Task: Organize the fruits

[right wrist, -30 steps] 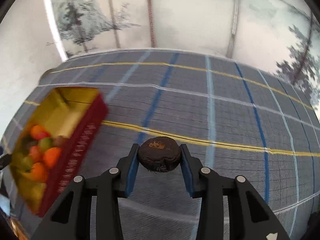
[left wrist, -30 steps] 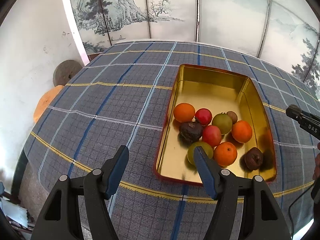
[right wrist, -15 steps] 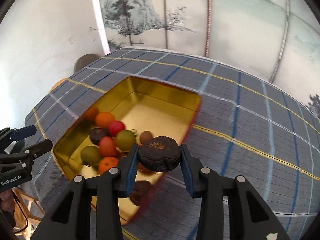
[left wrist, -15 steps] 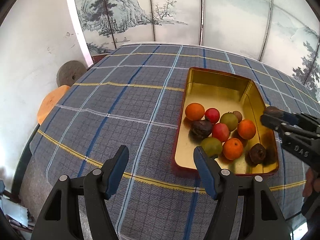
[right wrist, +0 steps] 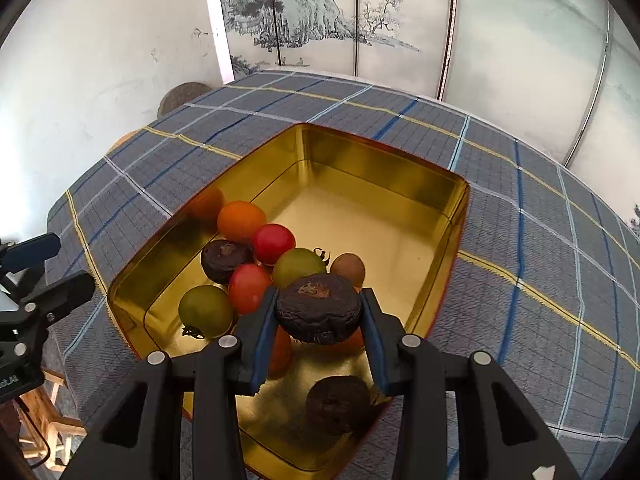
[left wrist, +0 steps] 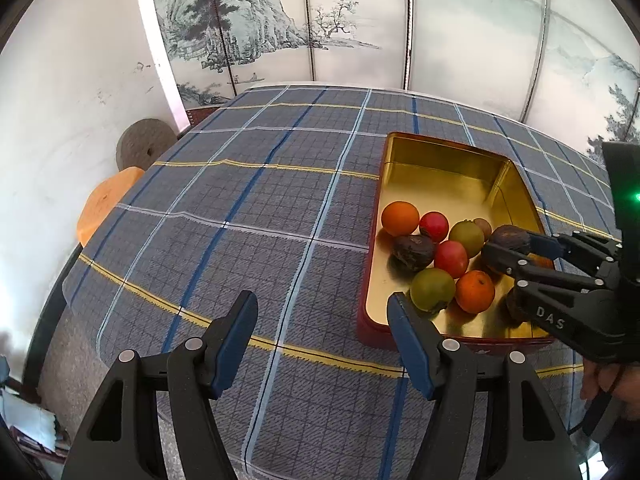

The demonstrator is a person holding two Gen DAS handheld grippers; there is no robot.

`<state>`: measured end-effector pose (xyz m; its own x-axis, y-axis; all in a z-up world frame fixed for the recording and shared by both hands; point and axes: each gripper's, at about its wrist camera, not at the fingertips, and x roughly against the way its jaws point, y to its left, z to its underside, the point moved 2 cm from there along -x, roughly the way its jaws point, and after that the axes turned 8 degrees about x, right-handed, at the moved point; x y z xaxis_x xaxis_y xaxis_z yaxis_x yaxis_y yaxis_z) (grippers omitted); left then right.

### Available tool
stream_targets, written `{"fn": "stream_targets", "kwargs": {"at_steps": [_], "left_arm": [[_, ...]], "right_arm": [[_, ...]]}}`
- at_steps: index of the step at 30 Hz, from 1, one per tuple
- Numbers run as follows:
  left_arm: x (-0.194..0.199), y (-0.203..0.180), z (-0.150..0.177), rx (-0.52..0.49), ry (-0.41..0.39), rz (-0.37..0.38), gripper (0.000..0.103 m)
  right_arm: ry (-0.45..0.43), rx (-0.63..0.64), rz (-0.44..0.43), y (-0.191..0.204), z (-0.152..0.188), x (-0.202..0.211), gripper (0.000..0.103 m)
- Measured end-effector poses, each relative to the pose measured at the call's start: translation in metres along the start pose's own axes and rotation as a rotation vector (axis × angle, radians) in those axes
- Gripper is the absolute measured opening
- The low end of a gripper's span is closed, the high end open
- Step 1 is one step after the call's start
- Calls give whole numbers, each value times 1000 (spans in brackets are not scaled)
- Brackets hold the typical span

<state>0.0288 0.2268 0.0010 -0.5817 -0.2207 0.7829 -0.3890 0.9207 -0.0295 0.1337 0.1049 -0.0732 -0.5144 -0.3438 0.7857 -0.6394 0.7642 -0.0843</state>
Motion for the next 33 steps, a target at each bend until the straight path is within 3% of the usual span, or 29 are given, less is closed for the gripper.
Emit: {"fn": "stream_targets", "kwargs": {"at_steps": [12, 14, 18, 22, 25, 27, 33], "left_arm": [[6, 0, 4, 5, -6, 0, 68], [6, -2, 4, 2, -7, 5, 68], [9, -5, 7, -8, -8, 11, 68], [12, -6, 9, -8, -8, 25, 68], [13, -10, 10, -15, -4, 36, 68], [14, -13, 11, -24, -5, 41, 68], [15, -21, 15, -37, 16, 52, 68]], "right_arm": [[-3, 10, 44, 12, 3, -2, 41], [-5, -3, 30, 12, 4, 0, 50], [-24, -17, 37, 12, 6, 9, 55], [-41, -18, 66, 14, 8, 26, 75], [-59, -32, 78, 12, 13, 42, 84], [-56, -46, 85, 10, 18, 51, 99], [-19, -69, 106, 8, 36, 63, 101]]}}
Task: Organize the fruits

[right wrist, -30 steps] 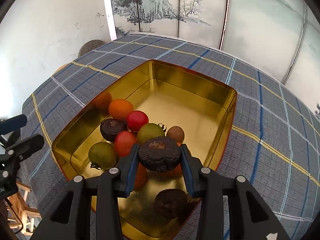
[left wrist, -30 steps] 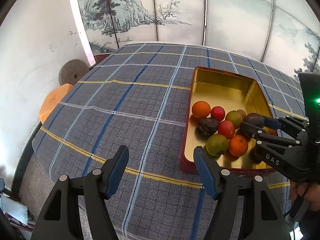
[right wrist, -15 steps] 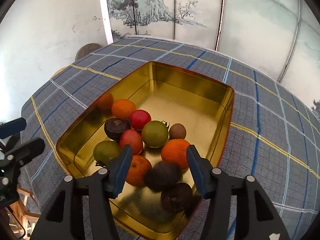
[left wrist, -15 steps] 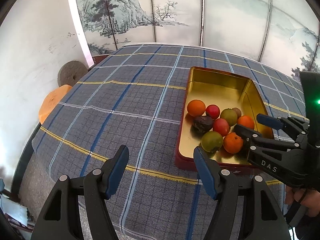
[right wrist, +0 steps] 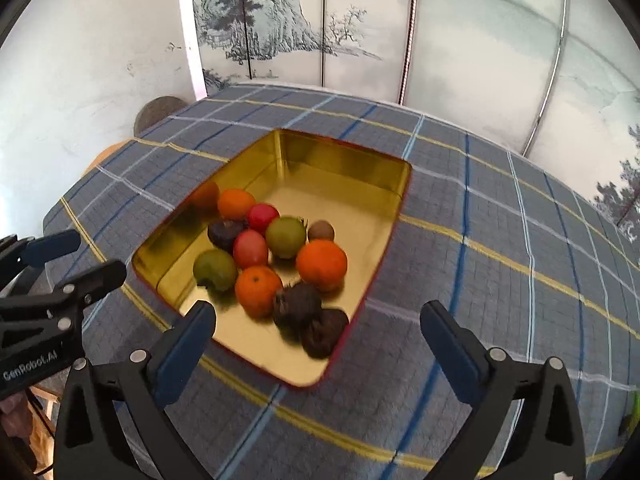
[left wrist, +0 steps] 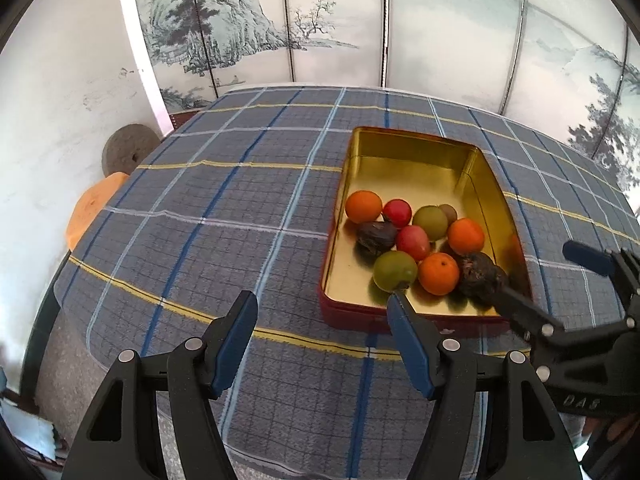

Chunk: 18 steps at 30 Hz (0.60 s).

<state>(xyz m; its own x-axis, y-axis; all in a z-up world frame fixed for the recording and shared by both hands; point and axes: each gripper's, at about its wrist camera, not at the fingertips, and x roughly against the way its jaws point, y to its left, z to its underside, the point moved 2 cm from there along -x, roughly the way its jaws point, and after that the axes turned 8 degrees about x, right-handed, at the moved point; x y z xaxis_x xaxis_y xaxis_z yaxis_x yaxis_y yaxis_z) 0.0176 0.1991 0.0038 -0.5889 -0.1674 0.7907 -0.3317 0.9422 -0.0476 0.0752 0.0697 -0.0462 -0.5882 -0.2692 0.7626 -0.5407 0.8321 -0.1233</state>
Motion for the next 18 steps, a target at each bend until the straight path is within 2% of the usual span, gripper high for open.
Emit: {"fn": "stream_targets", "kwargs": {"at_steps": [6, 18], "left_arm": [[-1, -6, 3, -18, 15, -11, 69], [-2, -10, 6, -25, 23, -13, 69]], "right_arm": [[77, -11, -19, 1, 17, -3, 102], [107, -37, -29, 0, 24, -6, 102]]}}
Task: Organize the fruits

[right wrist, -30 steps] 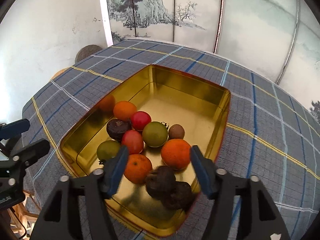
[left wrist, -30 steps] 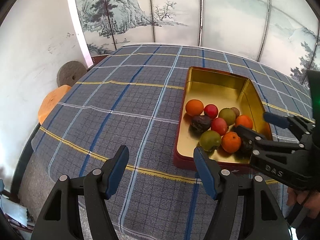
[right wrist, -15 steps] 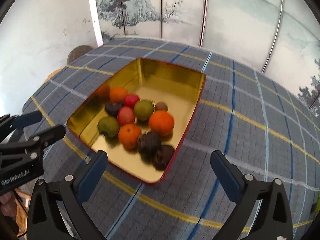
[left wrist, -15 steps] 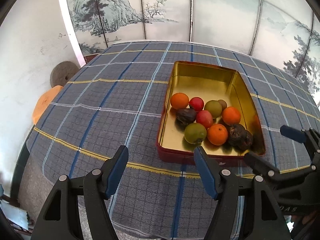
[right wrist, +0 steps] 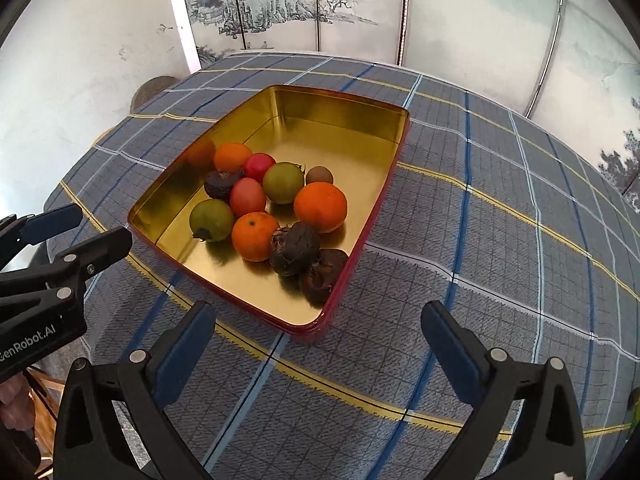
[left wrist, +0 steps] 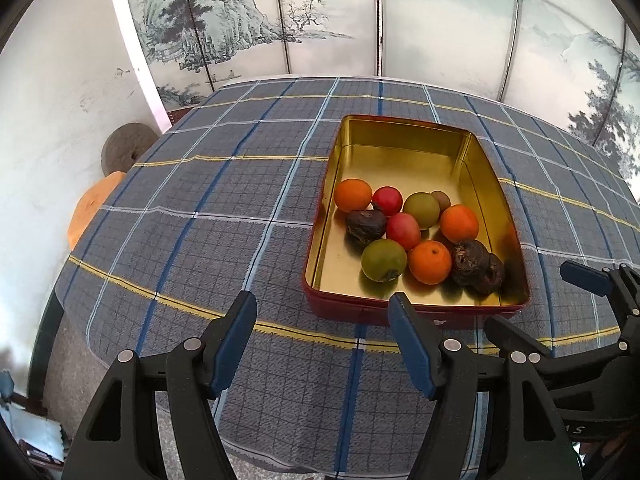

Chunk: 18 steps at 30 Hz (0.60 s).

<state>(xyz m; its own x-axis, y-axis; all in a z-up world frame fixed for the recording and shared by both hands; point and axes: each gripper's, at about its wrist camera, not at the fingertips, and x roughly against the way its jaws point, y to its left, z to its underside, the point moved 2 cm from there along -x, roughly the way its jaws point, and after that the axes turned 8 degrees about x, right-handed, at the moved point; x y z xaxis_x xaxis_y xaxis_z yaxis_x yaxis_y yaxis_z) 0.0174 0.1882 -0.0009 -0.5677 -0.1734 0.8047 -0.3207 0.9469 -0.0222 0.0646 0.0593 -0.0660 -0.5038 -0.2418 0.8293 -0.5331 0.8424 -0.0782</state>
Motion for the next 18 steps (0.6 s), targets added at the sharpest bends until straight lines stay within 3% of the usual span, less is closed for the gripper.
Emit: {"fn": "stream_targets", "kwargs": {"at_steps": [18], "left_arm": [[-2, -5, -2, -14, 5, -7, 69]], "right_arm": [[29, -13, 7, -5, 1, -6, 102]]}}
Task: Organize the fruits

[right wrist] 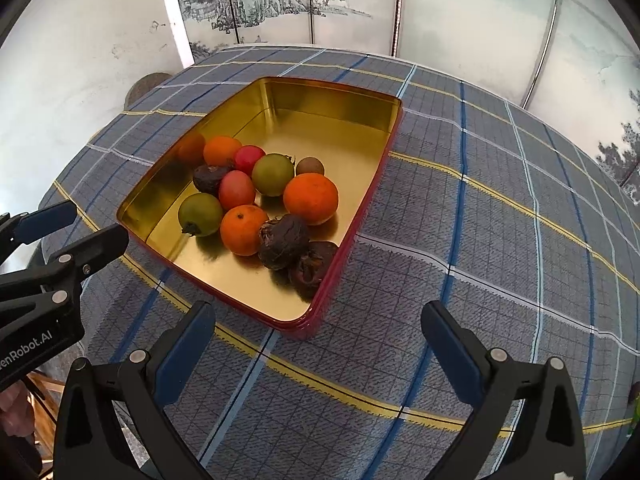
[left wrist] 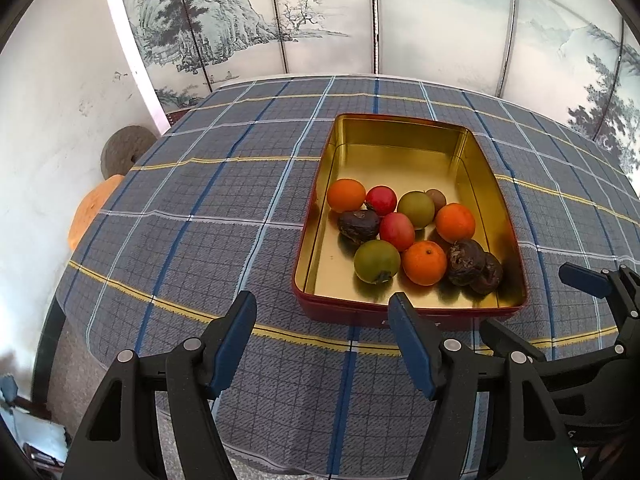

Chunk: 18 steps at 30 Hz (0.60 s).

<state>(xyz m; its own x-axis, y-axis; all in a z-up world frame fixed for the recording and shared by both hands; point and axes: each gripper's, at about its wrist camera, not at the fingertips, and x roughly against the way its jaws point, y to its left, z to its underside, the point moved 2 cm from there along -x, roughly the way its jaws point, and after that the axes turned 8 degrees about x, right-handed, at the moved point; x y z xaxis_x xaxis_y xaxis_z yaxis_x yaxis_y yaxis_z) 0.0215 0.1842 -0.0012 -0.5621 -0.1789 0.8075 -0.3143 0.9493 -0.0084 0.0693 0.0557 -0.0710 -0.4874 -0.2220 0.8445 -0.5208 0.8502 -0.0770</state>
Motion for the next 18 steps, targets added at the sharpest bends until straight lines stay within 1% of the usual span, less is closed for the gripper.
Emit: {"fn": "stream_targets", "kwargs": {"at_steps": [18], "left_arm": [[-3, -4, -1, -11, 5, -3, 69]], "right_arm": [[12, 6, 11, 0, 0, -2, 102]]}}
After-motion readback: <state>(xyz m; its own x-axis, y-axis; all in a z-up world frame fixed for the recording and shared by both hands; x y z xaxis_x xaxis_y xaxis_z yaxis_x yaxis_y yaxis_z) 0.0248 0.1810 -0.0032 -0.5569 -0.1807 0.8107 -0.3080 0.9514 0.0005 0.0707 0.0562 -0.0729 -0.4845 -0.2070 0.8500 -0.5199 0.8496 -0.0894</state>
